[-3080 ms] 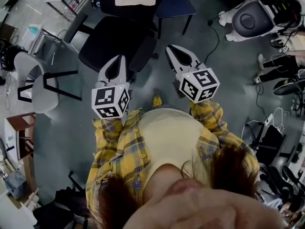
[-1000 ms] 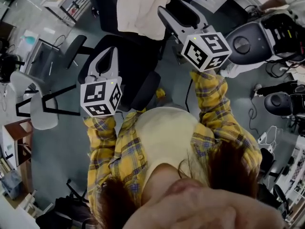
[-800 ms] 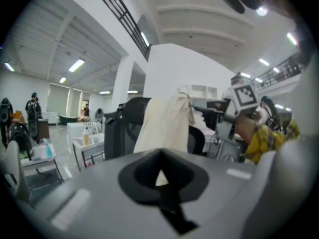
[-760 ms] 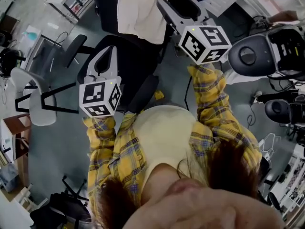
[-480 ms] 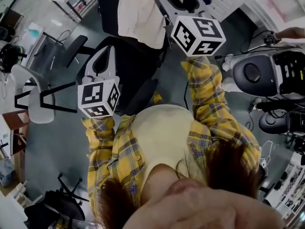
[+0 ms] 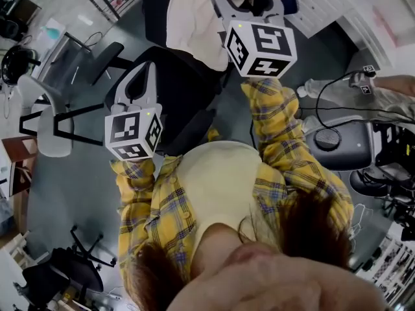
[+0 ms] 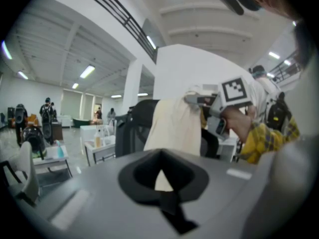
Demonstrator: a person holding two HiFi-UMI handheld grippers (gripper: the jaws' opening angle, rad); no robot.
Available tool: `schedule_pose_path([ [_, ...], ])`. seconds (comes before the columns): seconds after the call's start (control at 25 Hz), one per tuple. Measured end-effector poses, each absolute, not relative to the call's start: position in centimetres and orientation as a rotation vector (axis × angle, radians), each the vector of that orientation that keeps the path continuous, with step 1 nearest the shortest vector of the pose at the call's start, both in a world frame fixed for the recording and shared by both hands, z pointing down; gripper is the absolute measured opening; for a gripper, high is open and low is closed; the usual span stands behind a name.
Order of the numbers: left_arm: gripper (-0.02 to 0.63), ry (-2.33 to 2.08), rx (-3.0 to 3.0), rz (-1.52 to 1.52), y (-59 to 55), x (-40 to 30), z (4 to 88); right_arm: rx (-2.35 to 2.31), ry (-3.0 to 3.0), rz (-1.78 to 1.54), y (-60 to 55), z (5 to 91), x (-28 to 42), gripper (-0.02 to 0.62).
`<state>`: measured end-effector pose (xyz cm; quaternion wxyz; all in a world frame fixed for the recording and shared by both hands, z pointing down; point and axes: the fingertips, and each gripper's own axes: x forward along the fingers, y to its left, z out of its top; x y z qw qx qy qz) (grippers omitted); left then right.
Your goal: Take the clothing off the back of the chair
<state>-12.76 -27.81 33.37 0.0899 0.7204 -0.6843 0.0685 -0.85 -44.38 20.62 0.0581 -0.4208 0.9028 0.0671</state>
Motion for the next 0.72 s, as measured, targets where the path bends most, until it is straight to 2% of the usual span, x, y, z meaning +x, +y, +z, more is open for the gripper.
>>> schedule_pose_path([
  [0.36,0.003,-2.030,2.138,0.202,-28.3,-12.2,33.3,-1.404,2.717,0.365,-44.5,20.9,-1.8,0.305],
  [0.72,0.003,-2.057,2.124,0.217,-26.1,-13.8,33.1,-1.729,2.581,0.615,-45.2,21.5,-1.7,0.305],
])
